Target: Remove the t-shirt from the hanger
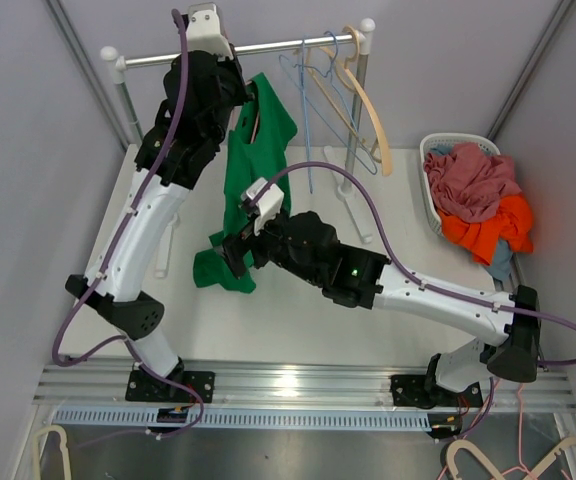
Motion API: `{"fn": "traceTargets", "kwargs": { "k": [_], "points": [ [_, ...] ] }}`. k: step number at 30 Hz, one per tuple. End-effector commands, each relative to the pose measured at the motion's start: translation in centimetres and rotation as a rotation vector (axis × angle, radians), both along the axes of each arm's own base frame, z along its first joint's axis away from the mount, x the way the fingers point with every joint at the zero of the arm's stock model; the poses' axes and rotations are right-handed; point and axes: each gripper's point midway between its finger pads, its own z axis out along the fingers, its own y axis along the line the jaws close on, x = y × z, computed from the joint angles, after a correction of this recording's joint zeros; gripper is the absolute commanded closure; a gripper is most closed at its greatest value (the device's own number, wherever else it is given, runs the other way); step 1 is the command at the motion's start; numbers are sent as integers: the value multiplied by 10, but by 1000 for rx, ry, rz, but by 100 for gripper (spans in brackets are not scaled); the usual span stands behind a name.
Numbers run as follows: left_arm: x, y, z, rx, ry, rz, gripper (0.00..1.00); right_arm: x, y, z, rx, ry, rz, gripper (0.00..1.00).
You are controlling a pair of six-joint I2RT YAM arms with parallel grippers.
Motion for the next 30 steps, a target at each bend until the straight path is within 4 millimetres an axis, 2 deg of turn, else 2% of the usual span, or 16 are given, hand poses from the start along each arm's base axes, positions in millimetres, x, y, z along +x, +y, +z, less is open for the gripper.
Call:
{"fn": "traceTargets", "kwargs": {
  "k": [1,4,6,7,8,9,12,15,16,18,19,23,26,28,29,30],
  "points": [
    [-20,18,48,-34,-100,33,99,-2,-12,20,56,-7,-27,1],
    [-27,21,46,-44,-95,35,99,-3,-12,18,51,-4,-24,6],
    [-36,27,55,-60,-113,38,99,-4,-11,17,53,-1,-17,28],
    [-37,28,55,-62,-112,38,99,-5,-10,17,56,2,-14,44],
    [-40,29,54,-64,-102,37,99,-6,-10,17,59,6,-8,86],
    [-44,32,57,-68,-109,37,99,-7,-10,16,61,9,-2,98],
    [-45,34,53,-57,-96,45,99,-32,-9,21,69,-13,70,100],
    [-44,36,53,-44,-95,57,99,-80,-2,33,97,-45,180,100],
    [-42,36,53,-40,-96,63,99,-110,3,26,74,-47,247,100],
    [-38,34,51,-22,-91,68,99,-135,6,15,43,-64,294,100],
    [-35,33,54,-21,-96,71,99,-159,9,0,17,-52,345,100],
    [-29,29,52,-8,-90,67,99,-195,18,-57,-78,28,420,100],
    [-41,29,60,-32,-90,32,99,-192,21,-113,-164,121,359,100],
    [-54,31,68,-49,-99,0,99,-168,14,-147,-241,173,262,100],
    [-72,34,72,-61,-88,-39,99,-156,12,-162,-253,221,199,100],
    [-82,37,70,-64,-72,-54,99,-128,4,-169,-261,238,104,100]
  ]
}}
